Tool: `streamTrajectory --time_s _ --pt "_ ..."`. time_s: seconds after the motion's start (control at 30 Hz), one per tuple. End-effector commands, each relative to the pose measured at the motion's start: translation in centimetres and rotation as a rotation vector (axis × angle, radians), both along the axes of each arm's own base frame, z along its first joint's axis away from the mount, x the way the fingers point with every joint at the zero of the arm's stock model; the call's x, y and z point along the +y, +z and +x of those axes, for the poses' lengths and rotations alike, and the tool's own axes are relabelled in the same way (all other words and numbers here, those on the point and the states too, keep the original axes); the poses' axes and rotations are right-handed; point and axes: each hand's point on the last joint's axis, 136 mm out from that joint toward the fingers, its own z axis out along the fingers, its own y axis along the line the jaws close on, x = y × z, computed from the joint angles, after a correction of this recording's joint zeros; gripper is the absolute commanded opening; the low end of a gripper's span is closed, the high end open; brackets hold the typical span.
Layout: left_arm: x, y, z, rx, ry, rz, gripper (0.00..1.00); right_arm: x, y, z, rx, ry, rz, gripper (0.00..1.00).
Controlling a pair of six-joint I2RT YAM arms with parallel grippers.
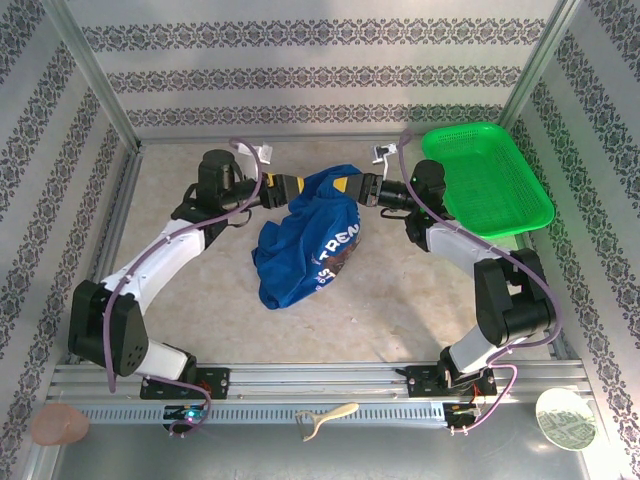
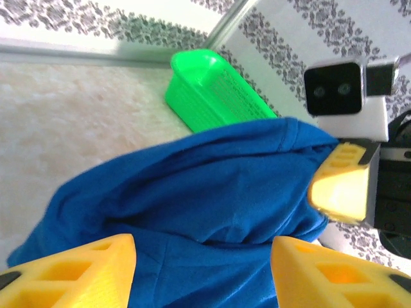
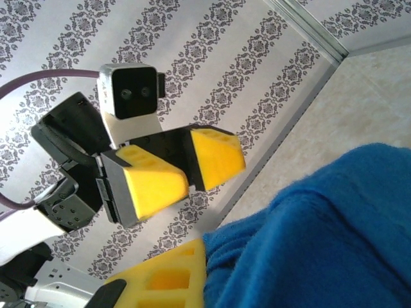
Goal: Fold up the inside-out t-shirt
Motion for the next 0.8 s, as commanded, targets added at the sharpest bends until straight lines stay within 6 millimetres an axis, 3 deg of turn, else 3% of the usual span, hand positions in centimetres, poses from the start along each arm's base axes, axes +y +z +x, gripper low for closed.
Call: streamTrajectory --time_s 0.0,0.2,0.53,0.6,0.77 --pt "-2.3 1.1 -0.6 -0.051 -0.106 -0.028 0.56 0.8 2.4 -0.5 -0.094 0.043 0.026 0.0" --pt "-4.6 0.5 -0.5 -0.039 -0.175 -0.041 0.55 0.9 2.7 -0.6 -0.1 0.049 0.028 0.0" --pt "-5.8 0.4 0.8 -0.038 -0.189 -0.072 0.53 1.3 2.4 -0.7 -0.093 0.059 0.025 0.0" --pt "-6.0 0.5 1.0 -0.04 -0.195 -0.085 0.43 1.3 2.3 -0.7 -0.091 0.062 0.024 0.0" --pt "-6.3 0.9 1.3 -0.041 -0.201 -0.12 0.0 1.0 2.0 -0.4 -0.084 0.048 0.02 0.0"
